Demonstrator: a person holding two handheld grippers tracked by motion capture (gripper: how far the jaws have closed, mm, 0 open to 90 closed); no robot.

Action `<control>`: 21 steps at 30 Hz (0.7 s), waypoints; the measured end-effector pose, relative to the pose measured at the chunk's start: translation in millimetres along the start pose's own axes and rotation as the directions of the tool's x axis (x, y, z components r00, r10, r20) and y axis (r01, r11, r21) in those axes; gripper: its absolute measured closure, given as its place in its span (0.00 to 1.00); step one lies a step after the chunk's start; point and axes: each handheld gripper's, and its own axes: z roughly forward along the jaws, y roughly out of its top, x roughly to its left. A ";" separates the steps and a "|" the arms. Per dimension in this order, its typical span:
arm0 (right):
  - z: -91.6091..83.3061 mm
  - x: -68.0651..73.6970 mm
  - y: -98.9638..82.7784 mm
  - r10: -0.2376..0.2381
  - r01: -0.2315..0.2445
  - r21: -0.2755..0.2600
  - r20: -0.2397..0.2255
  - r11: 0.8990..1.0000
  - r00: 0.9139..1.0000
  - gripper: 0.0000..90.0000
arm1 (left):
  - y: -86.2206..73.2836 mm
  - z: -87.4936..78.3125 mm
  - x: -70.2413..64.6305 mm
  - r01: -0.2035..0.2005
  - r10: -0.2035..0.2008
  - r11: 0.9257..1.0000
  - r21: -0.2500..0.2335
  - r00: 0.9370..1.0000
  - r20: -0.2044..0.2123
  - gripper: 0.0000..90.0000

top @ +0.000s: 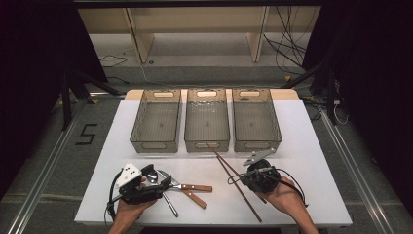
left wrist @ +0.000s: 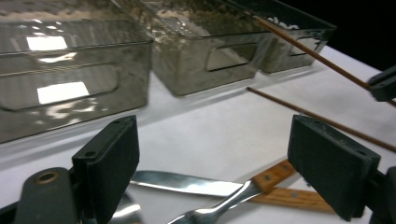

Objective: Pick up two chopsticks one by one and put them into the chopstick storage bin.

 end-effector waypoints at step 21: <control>5.6 34.1 38.0 -0.045 0.040 -0.267 -0.012 0.963 0.999 0.94 | 58.0 40.8 -43.0 0.049 -0.065 0.994 0.101 0.985 0.161 0.25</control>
